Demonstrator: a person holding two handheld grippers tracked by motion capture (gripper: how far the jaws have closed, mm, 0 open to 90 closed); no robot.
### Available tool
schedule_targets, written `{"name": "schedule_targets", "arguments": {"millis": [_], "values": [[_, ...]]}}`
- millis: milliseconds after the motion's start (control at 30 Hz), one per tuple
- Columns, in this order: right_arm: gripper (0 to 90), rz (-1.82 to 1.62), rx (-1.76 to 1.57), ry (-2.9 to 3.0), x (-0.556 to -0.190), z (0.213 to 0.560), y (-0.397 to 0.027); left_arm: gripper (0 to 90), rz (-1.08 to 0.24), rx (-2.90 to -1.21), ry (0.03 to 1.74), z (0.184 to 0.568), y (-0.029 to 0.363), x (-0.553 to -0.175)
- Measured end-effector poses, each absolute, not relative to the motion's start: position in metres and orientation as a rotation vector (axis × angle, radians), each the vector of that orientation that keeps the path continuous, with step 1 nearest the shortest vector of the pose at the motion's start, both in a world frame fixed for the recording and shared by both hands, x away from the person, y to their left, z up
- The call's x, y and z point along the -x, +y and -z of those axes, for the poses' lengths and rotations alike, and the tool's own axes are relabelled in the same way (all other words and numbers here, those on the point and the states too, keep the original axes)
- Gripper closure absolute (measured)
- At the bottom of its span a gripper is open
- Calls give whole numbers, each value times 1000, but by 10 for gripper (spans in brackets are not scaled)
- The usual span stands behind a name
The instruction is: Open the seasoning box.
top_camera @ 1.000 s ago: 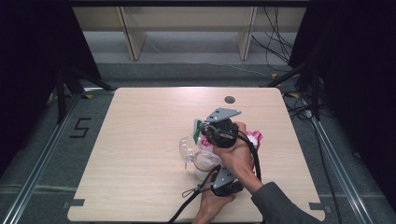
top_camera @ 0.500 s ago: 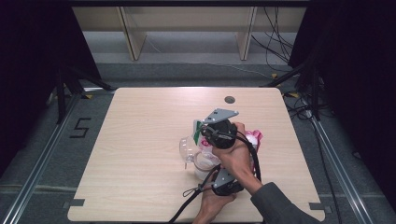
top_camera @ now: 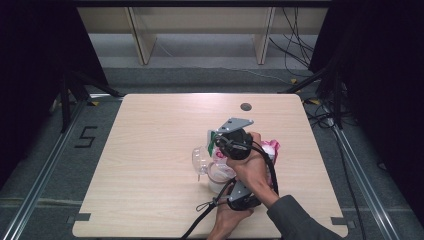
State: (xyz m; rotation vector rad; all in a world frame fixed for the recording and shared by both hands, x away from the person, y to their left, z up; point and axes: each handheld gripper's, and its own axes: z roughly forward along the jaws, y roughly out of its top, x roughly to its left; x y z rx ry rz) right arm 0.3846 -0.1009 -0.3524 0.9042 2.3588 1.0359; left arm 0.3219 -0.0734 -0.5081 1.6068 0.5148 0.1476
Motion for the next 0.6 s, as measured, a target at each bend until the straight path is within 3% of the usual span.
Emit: {"name": "schedule_targets", "arguments": {"millis": [600], "values": [[900,-1019,-884,2376,-390,355,-99,761,-178,-1654,480,506,-68,-324]]}}
